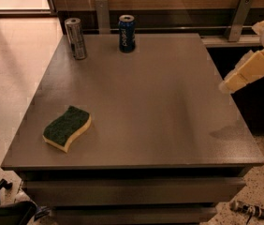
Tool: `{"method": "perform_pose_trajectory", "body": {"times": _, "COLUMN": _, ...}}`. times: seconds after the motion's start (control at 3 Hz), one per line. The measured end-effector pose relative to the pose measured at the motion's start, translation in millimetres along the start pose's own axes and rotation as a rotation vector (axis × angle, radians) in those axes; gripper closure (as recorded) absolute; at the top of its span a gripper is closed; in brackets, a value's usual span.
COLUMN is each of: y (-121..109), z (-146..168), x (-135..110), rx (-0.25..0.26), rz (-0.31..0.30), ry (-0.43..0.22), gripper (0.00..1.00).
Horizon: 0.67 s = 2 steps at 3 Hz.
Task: Move pepsi can near sponge
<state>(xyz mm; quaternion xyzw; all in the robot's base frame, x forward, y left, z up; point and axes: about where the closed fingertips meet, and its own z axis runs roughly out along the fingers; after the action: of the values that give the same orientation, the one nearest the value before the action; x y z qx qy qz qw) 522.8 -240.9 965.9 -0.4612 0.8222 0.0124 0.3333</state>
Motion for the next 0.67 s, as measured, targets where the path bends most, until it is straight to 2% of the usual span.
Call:
{"method": "perform_pose_trajectory", "body": {"times": 0.33, "y": -39.7, "z": 29.3, "x": -35.7, "rx": 0.054, "rz": 0.078, "ry": -0.206, "gripper": 0.0}}
{"method": "perform_pose_trajectory", "body": {"times": 0.67, "y": -63.0, "z": 54.8, "x": -70.4, "rx": 0.081, "rz": 0.129, "ry": -0.411, "gripper": 0.0}}
